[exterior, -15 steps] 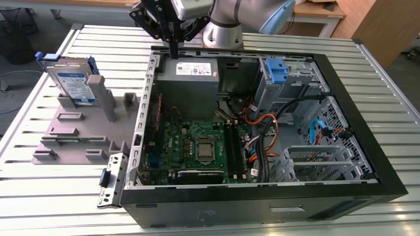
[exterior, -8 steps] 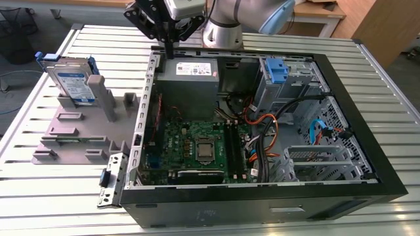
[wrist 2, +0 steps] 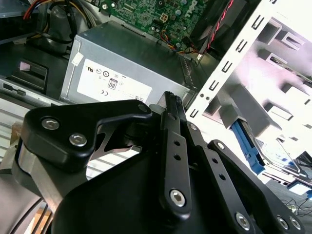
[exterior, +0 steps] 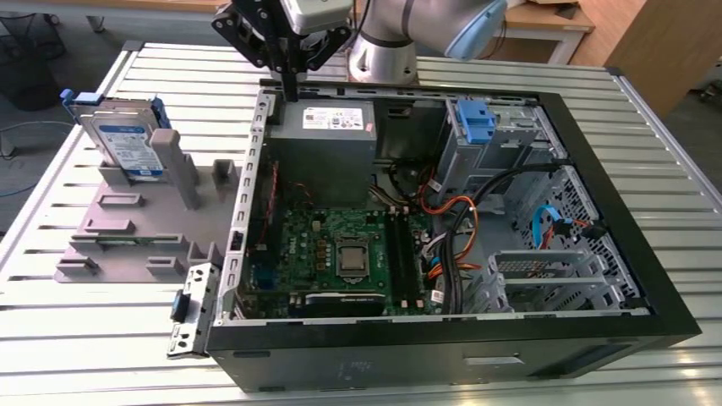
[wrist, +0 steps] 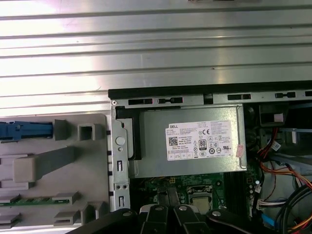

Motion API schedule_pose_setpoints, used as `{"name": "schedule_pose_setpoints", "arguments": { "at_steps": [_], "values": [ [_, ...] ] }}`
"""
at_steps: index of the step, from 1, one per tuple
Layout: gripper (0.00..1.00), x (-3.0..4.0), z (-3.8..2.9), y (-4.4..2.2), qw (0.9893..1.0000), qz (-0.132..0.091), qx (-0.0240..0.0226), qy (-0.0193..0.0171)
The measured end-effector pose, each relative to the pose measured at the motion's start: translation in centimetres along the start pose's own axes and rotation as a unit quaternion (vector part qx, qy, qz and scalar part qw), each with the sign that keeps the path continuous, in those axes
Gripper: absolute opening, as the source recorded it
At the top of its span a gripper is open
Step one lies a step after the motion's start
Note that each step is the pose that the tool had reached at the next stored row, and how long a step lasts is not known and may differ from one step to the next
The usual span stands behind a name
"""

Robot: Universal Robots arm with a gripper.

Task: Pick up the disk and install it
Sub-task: 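Reach for the disk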

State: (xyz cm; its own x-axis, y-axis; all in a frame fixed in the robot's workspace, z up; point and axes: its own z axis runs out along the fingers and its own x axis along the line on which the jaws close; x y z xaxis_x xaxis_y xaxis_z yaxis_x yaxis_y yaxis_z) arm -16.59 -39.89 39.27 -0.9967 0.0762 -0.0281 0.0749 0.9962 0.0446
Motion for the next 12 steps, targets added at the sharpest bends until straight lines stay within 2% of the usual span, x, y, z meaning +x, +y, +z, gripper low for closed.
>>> {"name": "schedule_pose_setpoints", "arguments": {
  "at_steps": [12],
  "values": [
    [0.11, 0.45, -0.02, -0.03, 1.0000, 0.000, 0.0000, 0.0000]
  ]
}}
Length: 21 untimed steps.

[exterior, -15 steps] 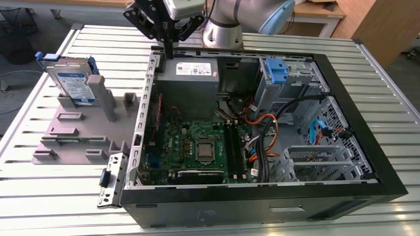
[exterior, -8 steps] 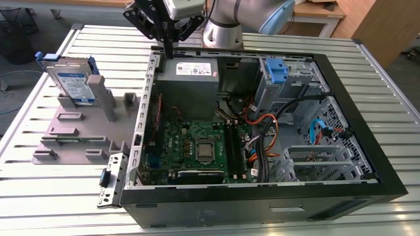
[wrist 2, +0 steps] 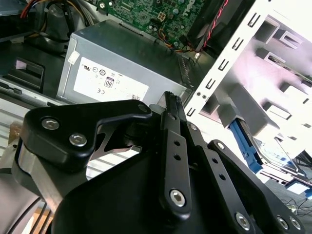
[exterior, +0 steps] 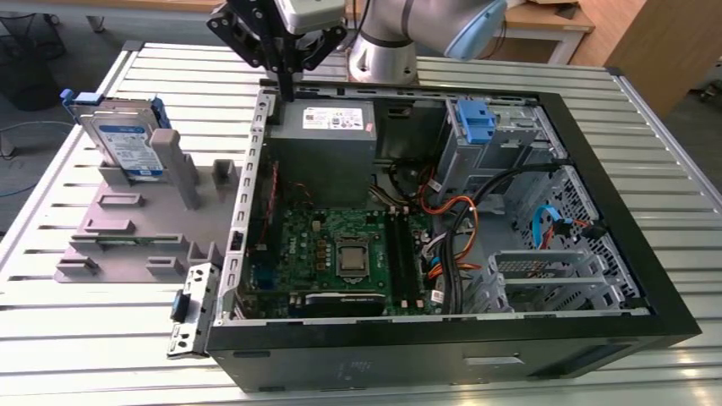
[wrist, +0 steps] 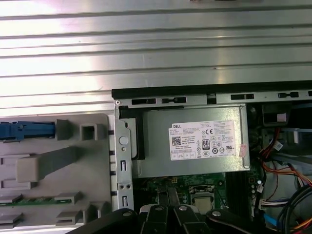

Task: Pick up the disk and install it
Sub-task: 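Reach for the disk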

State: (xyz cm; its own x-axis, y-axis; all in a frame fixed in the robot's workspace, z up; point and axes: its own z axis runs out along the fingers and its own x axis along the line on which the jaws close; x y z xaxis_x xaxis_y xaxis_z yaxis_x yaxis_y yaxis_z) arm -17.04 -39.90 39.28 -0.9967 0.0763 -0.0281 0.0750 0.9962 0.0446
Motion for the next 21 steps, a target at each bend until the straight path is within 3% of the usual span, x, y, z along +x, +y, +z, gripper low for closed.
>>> {"name": "schedule_pose_setpoints", "arguments": {
  "at_steps": [21],
  "values": [
    [0.11, 0.53, -0.02, -0.04, 1.0000, 0.000, 0.0000, 0.0000]
  ]
}}
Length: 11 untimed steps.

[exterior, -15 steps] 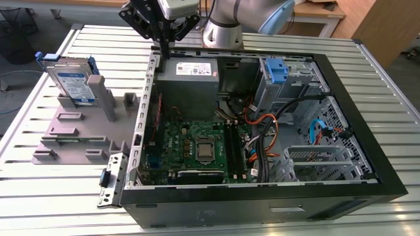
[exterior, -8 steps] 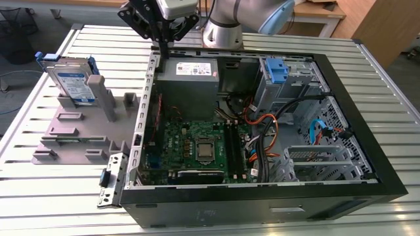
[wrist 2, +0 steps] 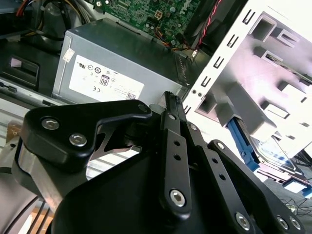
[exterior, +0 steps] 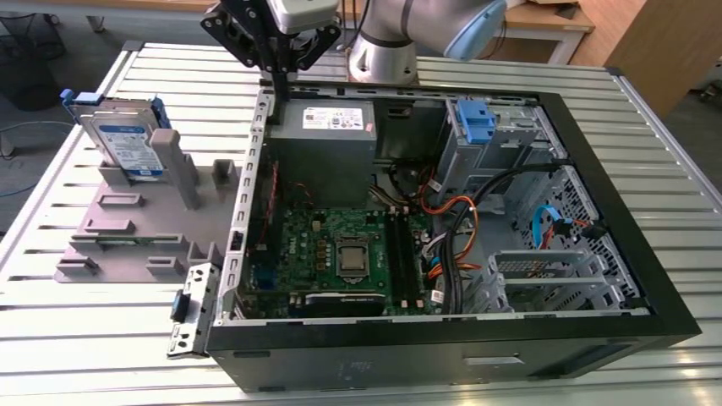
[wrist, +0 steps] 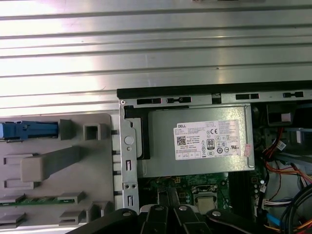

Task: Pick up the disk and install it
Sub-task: 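Reach for the disk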

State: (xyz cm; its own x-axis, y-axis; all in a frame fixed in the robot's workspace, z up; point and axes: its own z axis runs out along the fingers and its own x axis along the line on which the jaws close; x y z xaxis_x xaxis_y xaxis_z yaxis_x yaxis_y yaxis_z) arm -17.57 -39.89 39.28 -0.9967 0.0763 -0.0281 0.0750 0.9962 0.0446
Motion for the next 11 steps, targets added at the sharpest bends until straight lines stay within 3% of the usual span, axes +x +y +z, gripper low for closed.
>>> {"name": "schedule_pose_setpoints", "arguments": {
  "at_steps": [11],
  "values": [
    [0.11, 0.81, -0.02, -0.06, 1.0000, 0.000, 0.0000, -0.0003]
  ]
}}
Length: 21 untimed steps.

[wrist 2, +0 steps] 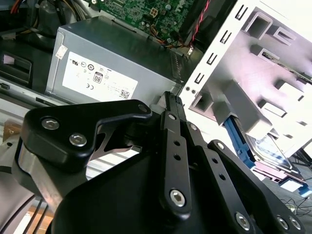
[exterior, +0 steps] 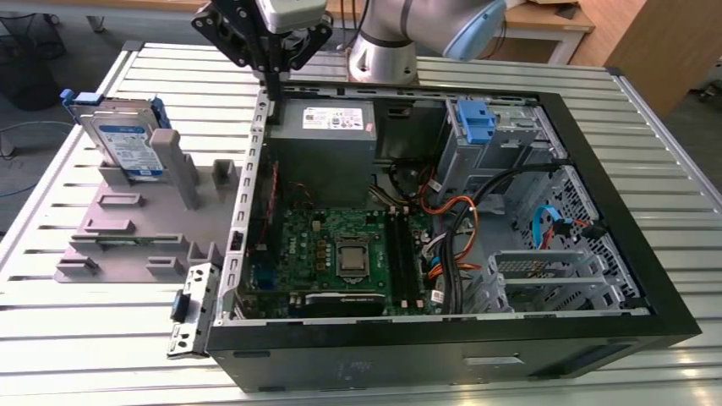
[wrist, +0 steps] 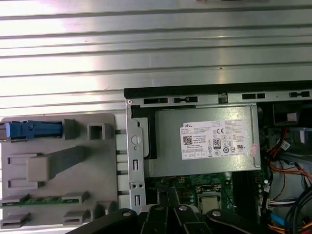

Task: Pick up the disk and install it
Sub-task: 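Reach for the disk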

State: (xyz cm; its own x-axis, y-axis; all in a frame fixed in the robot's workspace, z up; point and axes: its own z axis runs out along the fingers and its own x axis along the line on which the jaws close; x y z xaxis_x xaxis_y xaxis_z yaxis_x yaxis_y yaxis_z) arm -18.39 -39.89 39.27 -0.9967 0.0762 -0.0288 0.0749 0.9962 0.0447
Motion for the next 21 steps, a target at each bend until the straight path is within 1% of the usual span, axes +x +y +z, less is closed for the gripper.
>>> {"name": "schedule_pose_setpoints", "arguments": {
  "at_steps": [9, 21],
  "values": [
    [0.11, 0.21, -0.01, -0.02, 1.0000, 0.000, 0.0001, 0.0000],
    [0.11, 0.90, -0.03, -0.07, 1.0000, 0.000, 0.0000, 0.0000]
  ]
}}
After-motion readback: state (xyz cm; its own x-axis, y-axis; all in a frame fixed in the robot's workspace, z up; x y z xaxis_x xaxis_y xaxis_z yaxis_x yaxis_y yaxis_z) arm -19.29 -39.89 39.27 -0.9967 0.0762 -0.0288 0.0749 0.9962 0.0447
